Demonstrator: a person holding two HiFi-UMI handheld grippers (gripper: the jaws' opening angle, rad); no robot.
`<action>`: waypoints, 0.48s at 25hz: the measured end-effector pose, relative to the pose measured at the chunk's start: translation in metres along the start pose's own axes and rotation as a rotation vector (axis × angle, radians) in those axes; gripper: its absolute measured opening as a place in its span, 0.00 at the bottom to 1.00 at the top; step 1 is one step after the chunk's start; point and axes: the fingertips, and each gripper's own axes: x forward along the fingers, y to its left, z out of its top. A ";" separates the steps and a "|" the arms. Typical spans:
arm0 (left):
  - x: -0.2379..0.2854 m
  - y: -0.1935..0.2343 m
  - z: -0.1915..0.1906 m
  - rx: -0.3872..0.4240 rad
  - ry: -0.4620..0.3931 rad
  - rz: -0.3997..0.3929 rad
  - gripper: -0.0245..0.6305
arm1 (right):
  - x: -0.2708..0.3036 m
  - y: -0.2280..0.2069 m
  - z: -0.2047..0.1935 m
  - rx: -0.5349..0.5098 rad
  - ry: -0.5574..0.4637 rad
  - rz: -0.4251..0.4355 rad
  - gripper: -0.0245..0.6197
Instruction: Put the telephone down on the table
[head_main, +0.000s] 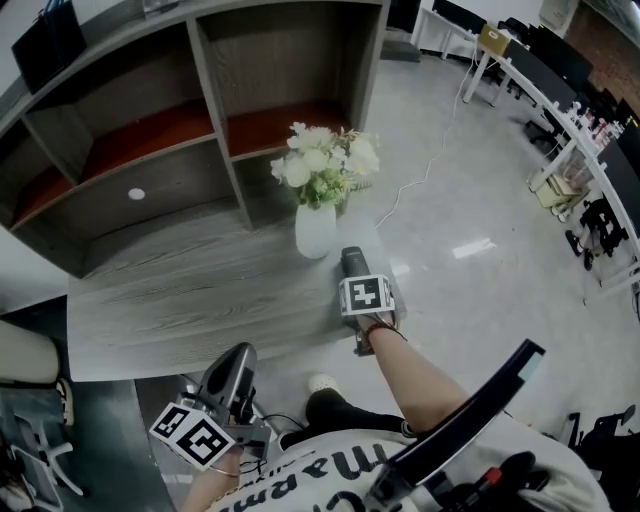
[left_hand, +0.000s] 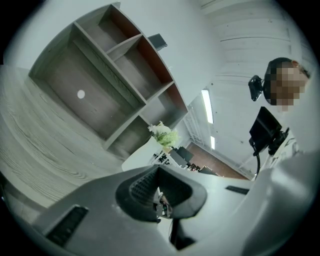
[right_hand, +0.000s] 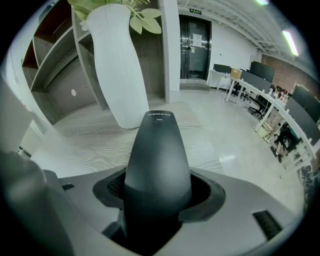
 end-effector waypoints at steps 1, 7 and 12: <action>0.001 -0.001 0.002 0.003 -0.006 -0.001 0.05 | 0.001 -0.001 0.001 -0.001 -0.003 0.000 0.49; 0.004 -0.003 0.007 0.012 -0.034 0.007 0.05 | 0.001 0.000 0.001 -0.007 -0.010 0.016 0.49; 0.010 -0.006 0.009 0.020 -0.041 0.006 0.05 | 0.003 -0.001 0.002 -0.023 -0.011 0.020 0.50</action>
